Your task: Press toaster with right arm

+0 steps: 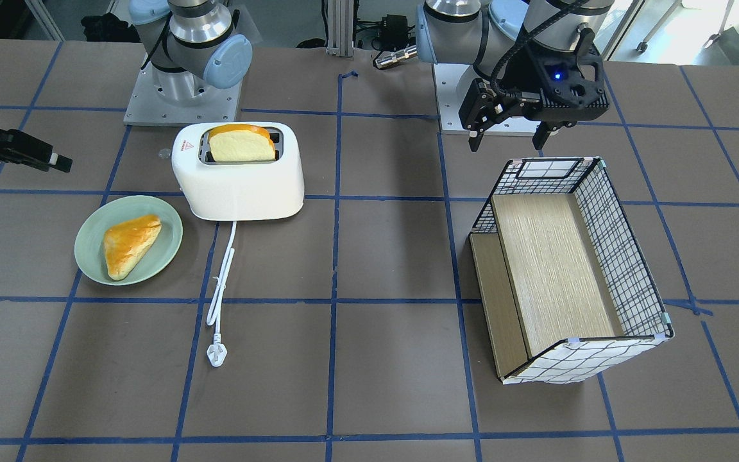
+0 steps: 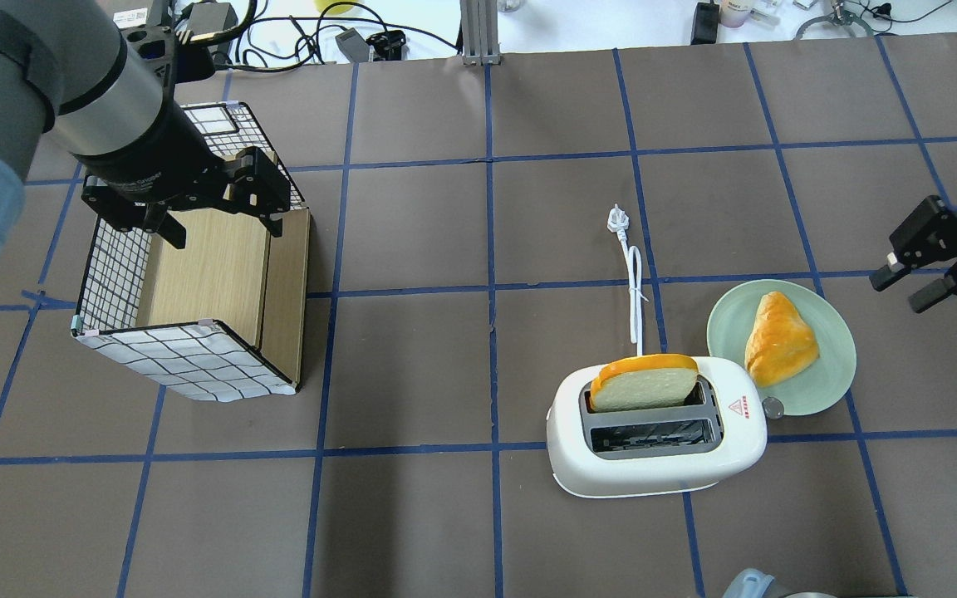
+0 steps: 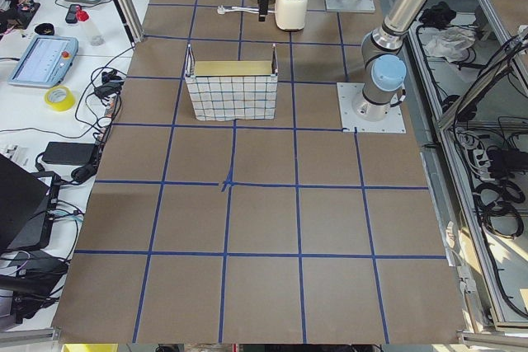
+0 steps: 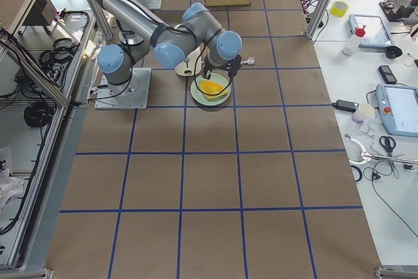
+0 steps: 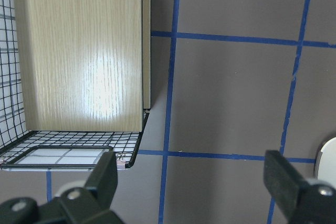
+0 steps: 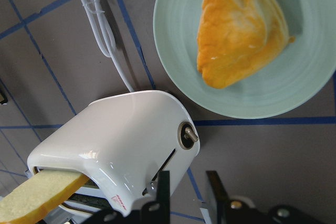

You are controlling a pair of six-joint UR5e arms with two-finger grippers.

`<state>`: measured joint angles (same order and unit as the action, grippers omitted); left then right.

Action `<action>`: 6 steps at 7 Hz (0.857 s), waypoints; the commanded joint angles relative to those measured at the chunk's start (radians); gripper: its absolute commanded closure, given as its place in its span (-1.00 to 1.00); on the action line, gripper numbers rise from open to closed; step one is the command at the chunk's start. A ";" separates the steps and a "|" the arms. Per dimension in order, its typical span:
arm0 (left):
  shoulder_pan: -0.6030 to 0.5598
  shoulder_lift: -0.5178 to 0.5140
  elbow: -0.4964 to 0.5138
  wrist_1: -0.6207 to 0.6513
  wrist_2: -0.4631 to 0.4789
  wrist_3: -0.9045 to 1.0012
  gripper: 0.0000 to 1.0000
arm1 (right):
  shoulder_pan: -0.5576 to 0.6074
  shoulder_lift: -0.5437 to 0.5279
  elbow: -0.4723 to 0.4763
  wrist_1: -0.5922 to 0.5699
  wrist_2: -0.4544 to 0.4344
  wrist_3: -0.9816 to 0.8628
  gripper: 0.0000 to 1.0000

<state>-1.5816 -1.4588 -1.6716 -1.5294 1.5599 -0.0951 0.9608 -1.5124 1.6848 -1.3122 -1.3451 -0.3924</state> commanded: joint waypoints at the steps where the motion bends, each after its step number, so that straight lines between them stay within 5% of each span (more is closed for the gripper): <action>1: 0.000 0.000 0.000 0.000 0.000 0.000 -1.00 | 0.085 -0.009 -0.118 -0.001 -0.054 0.119 -1.00; 6: 0.000 0.000 0.000 0.000 -0.001 0.000 -1.00 | 0.373 -0.046 -0.137 -0.130 -0.124 0.461 -1.00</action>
<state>-1.5815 -1.4588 -1.6714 -1.5294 1.5585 -0.0951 1.2613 -1.5577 1.5428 -1.4145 -1.4633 -0.0237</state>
